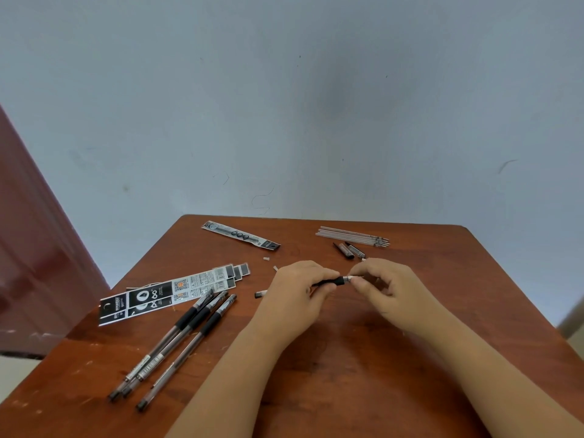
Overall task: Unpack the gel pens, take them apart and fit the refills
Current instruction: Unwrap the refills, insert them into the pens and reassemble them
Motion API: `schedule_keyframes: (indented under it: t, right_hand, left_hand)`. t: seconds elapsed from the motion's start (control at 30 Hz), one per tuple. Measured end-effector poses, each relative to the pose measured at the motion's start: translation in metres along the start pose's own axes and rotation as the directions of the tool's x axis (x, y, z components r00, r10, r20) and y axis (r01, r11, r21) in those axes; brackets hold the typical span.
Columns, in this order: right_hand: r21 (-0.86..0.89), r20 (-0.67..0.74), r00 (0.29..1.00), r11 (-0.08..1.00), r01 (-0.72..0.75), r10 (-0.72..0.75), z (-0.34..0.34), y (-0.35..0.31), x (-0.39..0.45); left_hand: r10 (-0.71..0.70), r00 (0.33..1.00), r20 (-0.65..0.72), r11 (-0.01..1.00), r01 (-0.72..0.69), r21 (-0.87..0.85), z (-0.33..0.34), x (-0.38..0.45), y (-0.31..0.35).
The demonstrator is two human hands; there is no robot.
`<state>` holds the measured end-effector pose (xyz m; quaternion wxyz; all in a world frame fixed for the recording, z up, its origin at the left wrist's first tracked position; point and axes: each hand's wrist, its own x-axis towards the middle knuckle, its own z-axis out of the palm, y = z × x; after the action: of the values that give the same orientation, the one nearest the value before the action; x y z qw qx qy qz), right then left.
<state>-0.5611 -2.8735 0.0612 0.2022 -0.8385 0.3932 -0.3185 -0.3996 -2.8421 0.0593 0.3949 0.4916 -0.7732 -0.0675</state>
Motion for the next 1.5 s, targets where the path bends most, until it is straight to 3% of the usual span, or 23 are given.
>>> schedule_keyframes:
  t: [0.33,0.43,0.53,0.63,0.87,1.07,1.27,1.4,1.5]
  right_hand:
    - [0.025,0.169,0.973,0.986,-0.162,0.156,0.003,-0.001,0.0]
    - [0.0,0.089,0.986,0.99,-0.144,0.143,0.003,-0.004,0.002]
    - [-0.001,-0.109,0.971,0.977,-0.212,0.211,0.002,-0.002,0.004]
    - [-0.128,-0.229,0.934,0.942,-0.309,0.275,-0.002,0.005,0.015]
    - [-0.585,-0.176,0.926,0.721,-0.372,0.334,0.009,0.01,0.062]
    - [-0.671,-0.24,0.902,0.61,-0.421,0.359,0.037,0.018,0.073]
    - [-0.579,-0.236,0.922,0.717,-0.387,0.307,0.042,0.016,0.071]
    - [-0.408,-0.201,0.954,0.866,-0.29,0.225,0.028,0.0,0.06]
    - [-0.337,-0.177,0.972,0.919,-0.205,0.152,0.012,-0.012,0.042]
  left_hand:
    - [-0.008,0.989,0.148,0.998,-0.002,0.067,-0.006,0.001,-0.001]
    - [-0.051,0.991,0.123,0.995,0.04,0.086,-0.003,0.001,-0.005]
    - [-0.139,0.989,0.059,0.98,0.129,0.154,-0.003,0.003,-0.012]
    - [-0.219,0.975,-0.045,0.959,0.224,0.175,-0.007,0.004,-0.015]
    - [-0.262,0.96,-0.095,0.947,0.275,0.167,-0.01,0.004,-0.018]
    - [-0.28,0.957,-0.082,0.949,0.289,0.127,-0.012,0.004,-0.02]
    - [-0.301,0.949,-0.095,0.939,0.312,0.144,-0.011,0.005,-0.023]
    - [-0.329,0.939,-0.097,0.926,0.341,0.162,-0.012,0.006,-0.023]
    - [-0.342,0.937,-0.071,0.931,0.348,0.113,-0.011,0.007,-0.018]
